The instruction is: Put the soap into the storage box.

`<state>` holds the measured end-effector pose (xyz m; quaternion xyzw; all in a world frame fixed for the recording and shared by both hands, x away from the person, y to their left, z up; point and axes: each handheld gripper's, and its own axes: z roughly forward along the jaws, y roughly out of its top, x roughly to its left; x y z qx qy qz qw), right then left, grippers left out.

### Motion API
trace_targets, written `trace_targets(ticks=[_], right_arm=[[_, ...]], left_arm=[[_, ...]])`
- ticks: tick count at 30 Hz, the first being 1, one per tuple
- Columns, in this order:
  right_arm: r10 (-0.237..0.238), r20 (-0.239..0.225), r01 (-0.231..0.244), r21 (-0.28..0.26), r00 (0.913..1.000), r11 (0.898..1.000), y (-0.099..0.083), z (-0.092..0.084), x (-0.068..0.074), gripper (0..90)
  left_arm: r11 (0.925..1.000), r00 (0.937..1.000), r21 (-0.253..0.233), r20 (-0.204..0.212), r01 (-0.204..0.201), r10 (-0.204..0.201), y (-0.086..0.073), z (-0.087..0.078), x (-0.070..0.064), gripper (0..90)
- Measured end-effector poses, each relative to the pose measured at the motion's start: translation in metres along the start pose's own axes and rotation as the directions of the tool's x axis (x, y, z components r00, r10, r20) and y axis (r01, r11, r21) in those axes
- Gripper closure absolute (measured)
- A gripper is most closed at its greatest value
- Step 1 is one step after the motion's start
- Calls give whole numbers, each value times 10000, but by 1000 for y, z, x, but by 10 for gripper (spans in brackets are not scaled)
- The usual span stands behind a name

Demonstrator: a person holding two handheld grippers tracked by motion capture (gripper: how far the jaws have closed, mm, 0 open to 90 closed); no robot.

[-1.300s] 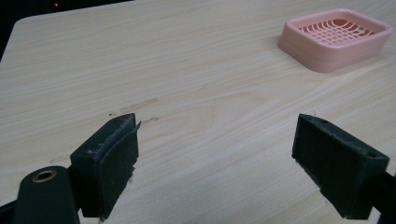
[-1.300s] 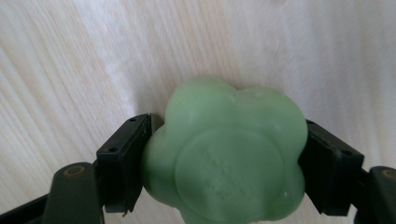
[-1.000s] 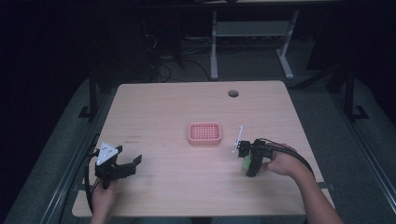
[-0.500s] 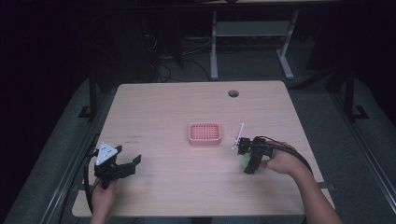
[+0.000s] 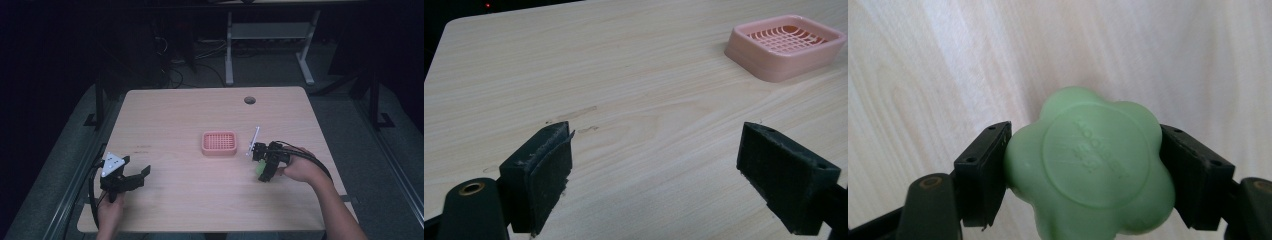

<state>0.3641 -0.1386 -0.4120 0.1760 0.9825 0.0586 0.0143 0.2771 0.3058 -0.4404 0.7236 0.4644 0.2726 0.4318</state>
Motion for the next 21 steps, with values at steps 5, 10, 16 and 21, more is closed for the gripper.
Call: trace_targets(ticks=[5, 10, 16, 21], right_arm=[[-30, 17, 30, -254, 10000, 9997, 9, -8, -3, 261], [-125, 78, 128, -412, 9999, 9991, 19, -15, -7, 261], [-193, -45, 190, -621, 9998, 9979, 30, -21, -13, 260], [-164, -86, 157, -810, 9998, 9966, 38, -23, -20, 260]], left_arm=[[9999, 10000, -69, 12, 82, -82, 0, 0, 0, 143], [9999, 9999, -26, -2, 130, -130, 0, 0, 1, 143], [9996, 9996, -83, 6, 268, -268, 1, 0, 2, 143], [9996, 9996, -54, 36, 284, -284, 1, 1, 2, 143]])
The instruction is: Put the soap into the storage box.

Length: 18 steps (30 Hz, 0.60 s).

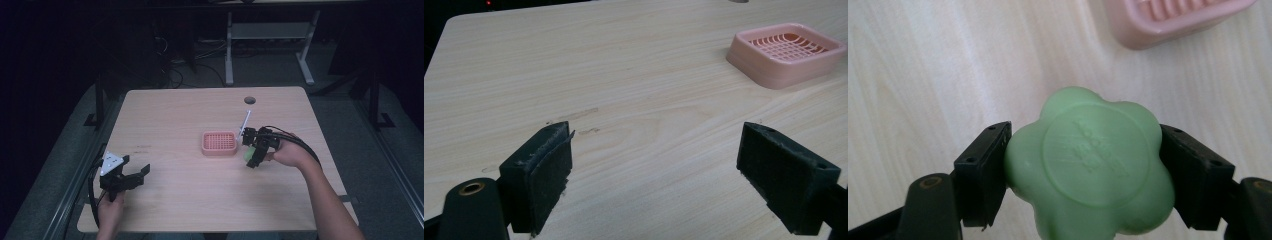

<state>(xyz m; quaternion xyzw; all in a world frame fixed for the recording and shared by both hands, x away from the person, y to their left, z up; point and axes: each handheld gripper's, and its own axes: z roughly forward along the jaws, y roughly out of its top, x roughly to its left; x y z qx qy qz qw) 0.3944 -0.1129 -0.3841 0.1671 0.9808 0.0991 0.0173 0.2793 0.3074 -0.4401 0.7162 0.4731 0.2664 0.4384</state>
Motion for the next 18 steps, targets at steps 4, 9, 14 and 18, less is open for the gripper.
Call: trace_targets(ticks=[4, 9, 14, 18], right_arm=[[19, -58, -20, -205, 10000, 9998, 8, -3, -7, 260], [73, -62, -76, -415, 10000, 9991, 16, -4, -12, 260], [133, -70, -137, -590, 9999, 9982, 25, -6, -16, 260], [195, -87, -201, -798, 9998, 9966, 29, -7, -20, 260]], left_arm=[[10000, 10000, -43, -29, 63, -63, 0, -1, 0, 143], [9999, 9999, -62, -57, 145, -145, -1, -1, 1, 143], [9999, 9999, -98, -13, 115, -115, 0, 0, 0, 143], [9999, 10000, -73, 21, 85, -85, 0, 0, -1, 143]])
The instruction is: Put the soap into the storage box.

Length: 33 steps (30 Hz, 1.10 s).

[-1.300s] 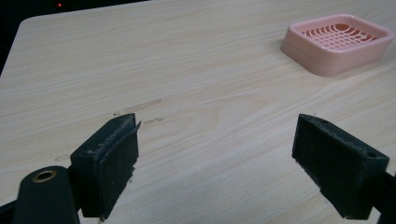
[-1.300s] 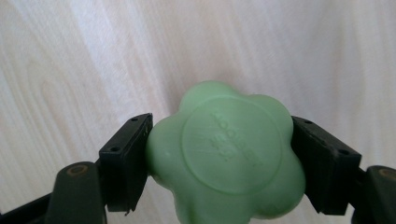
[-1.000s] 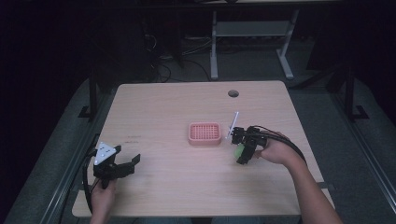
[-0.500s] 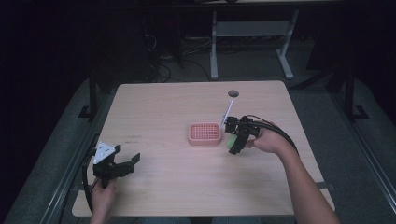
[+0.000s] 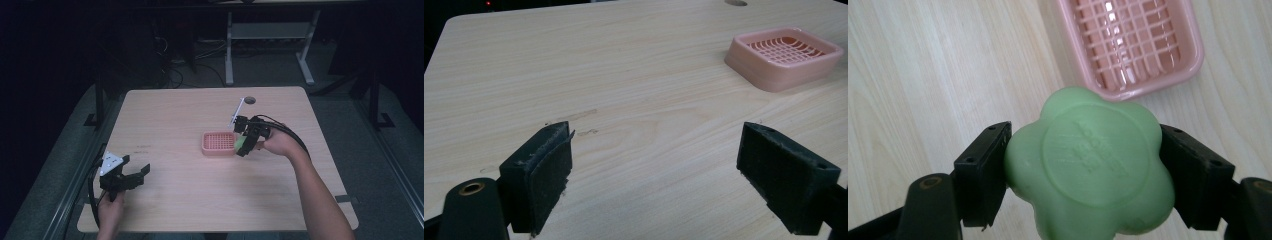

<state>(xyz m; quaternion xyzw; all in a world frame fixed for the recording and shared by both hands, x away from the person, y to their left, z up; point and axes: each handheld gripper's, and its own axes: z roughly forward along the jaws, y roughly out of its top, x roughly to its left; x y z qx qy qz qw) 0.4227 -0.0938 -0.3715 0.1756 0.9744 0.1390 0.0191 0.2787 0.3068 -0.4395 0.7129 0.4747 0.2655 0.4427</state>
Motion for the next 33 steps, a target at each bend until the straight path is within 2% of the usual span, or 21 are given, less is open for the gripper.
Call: trace_targets(ticks=[4, 8, 11, 15, 18, 21, 33], right_arm=[[92, 67, -91, -72, 9999, 9999, 3, 3, -4, 260], [123, -82, -124, -135, 9999, 9998, 8, 7, -8, 260], [21, -82, -21, -56, 10000, 10000, 16, 10, -9, 260], [-118, 22, 118, -194, 9999, 9997, 28, 11, -9, 260], [-78, -88, 75, -351, 9999, 9994, 33, 12, -10, 260], [-41, -36, 40, -331, 10000, 9994, 37, 18, -13, 260], [158, -329, -173, -474, 9993, 9987, 55, 45, -25, 260]], left_arm=[[10000, 10000, -39, 6, 56, -56, -1, 0, 0, 143], [9999, 9999, -47, -9, 120, -120, 0, -1, 2, 143], [9999, 9999, -83, -19, 112, -112, -1, -1, 2, 143], [9999, 9999, -63, -2, 117, -117, 0, -1, 2, 143], [9999, 9999, -92, 2, 137, -137, 0, -1, 2, 143], [9999, 9999, -82, 13, 133, -133, 0, -1, 2, 142], [9998, 9999, -81, 29, 156, -156, -1, -1, 2, 143]])
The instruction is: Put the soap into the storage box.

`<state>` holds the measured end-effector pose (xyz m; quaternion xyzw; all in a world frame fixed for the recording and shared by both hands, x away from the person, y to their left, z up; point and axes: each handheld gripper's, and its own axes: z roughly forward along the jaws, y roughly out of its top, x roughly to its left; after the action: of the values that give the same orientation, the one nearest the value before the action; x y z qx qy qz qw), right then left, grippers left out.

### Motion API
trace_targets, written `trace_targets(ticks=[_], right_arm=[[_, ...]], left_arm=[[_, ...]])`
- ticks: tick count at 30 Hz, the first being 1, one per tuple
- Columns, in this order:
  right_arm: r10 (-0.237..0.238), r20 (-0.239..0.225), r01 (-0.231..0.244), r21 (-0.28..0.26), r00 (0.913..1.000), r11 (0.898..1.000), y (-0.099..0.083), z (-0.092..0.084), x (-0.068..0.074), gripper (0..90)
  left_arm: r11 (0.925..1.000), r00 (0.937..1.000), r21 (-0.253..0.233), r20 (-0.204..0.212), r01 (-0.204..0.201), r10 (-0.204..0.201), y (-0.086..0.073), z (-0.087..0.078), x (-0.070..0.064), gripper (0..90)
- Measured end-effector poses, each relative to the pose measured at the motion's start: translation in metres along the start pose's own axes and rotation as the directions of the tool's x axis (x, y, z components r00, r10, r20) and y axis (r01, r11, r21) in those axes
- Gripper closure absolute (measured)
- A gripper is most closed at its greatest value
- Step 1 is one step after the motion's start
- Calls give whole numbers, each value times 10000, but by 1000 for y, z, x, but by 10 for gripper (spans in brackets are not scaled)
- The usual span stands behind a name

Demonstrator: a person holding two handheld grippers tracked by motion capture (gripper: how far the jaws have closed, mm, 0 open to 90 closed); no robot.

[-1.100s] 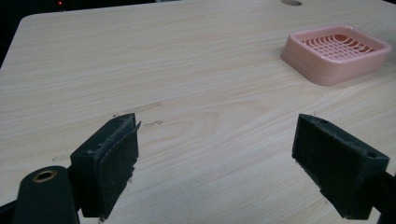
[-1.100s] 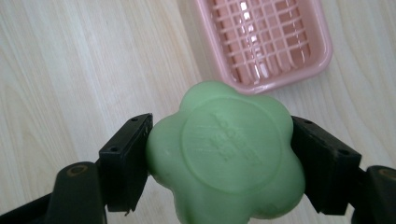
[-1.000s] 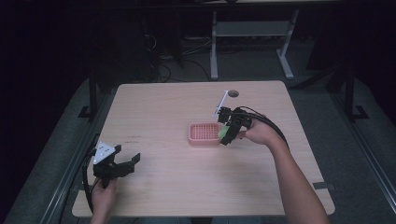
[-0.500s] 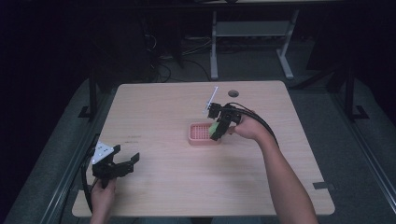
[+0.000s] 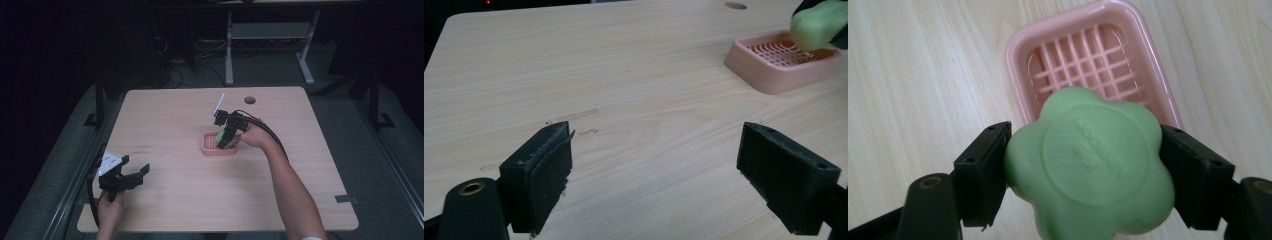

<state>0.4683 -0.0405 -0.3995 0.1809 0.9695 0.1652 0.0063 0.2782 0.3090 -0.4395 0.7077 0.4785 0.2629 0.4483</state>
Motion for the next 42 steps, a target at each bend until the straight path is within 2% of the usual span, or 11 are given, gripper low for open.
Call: trace_targets(ticks=[13, 19, 30, 42], right_arm=[[312, -3, -312, -137, 9995, 9994, 13, 16, -4, 258], [353, 242, -351, -91, 9991, 9993, 16, 21, -5, 257], [465, 257, -463, -104, 9986, 9989, 17, 24, -6, 255], [367, 192, -367, 19, 9991, 9993, 15, 25, -7, 254]], left_arm=[[10000, 10000, 43, 64, -17, 17, 0, 1, 1, 143], [10000, 10000, 63, 79, -13, 12, 0, 1, 1, 143], [10000, 10000, 90, 65, 25, -25, 0, 1, 2, 143], [10000, 10000, 83, 65, 39, -40, -1, 1, 2, 143]])
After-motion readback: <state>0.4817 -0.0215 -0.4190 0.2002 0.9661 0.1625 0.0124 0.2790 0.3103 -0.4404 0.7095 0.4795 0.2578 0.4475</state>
